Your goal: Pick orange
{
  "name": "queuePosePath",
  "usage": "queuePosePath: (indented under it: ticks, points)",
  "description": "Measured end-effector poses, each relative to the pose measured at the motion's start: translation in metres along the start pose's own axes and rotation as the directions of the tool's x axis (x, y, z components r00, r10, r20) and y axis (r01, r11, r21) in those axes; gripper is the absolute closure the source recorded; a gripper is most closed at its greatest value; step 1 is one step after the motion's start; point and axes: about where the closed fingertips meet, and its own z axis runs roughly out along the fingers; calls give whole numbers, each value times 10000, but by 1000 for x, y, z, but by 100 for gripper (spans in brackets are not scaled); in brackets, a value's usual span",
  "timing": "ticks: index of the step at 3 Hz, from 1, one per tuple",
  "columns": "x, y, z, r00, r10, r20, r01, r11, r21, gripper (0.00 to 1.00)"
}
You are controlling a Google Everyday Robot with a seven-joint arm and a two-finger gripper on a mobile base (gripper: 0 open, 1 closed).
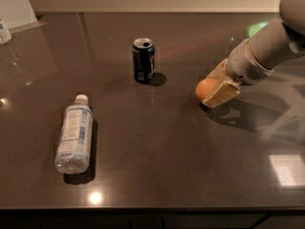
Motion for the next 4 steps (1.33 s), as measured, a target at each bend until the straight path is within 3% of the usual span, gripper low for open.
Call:
queuePosePath:
  ticks: [1, 4]
  points:
    - [-9, -4, -27, 9994, 71, 332, -78, 9998, 201, 100]
    - [-53, 8, -107, 9820, -966, 1620, 793, 9907, 1102, 100]
